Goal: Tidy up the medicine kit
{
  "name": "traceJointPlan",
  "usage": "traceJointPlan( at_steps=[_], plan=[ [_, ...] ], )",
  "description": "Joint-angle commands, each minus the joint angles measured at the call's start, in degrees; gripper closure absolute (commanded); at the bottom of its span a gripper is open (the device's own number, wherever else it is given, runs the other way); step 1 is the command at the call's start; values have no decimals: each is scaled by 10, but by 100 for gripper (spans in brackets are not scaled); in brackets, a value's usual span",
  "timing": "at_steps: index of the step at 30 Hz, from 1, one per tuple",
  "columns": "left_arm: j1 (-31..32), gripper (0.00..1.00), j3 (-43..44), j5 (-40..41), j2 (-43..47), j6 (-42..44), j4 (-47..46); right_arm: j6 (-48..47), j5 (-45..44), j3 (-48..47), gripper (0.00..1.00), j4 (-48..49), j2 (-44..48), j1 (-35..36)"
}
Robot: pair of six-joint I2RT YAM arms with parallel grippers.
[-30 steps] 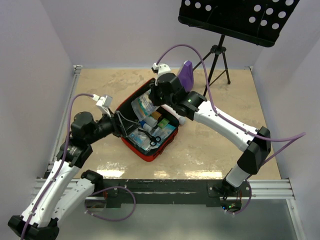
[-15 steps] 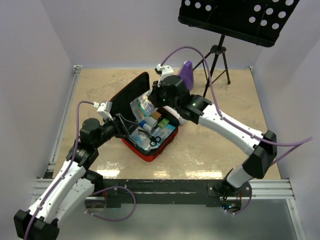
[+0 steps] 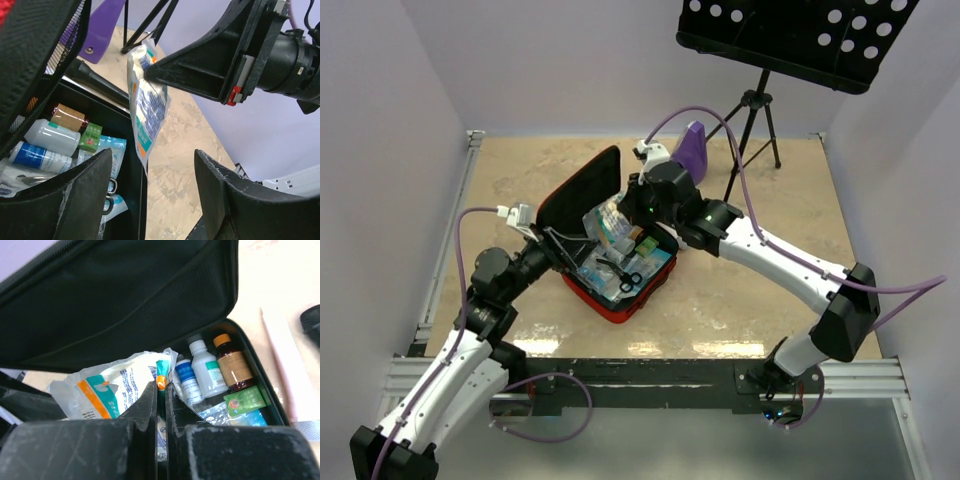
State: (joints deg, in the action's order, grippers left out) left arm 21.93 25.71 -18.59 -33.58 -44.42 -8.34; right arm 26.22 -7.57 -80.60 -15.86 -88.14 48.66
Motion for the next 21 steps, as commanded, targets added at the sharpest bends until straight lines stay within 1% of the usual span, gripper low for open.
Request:
traceJointPlan(
  at_steps=[1, 6, 9, 14, 19, 21],
  plan=[
    [2, 29, -6, -13, -10, -6, -52, 12, 36, 16, 100, 52, 39, -3],
    [2, 30, -3, -14, -32, 2, -55, 10, 74, 43, 100, 86, 60, -2],
    [2, 31, -2, -18, -41, 4, -59, 8, 74, 55, 100, 94, 68, -3],
    [3, 38, -2, -22, -42, 1, -77, 4, 93, 71, 100, 101, 76, -3],
    [4, 41, -8, -45, -47, -15, -120, 4, 112, 83, 100, 108, 74, -3],
    [4, 45, -11, -54, -51, -22, -137, 5, 121, 84, 100, 110, 70, -2]
  ],
)
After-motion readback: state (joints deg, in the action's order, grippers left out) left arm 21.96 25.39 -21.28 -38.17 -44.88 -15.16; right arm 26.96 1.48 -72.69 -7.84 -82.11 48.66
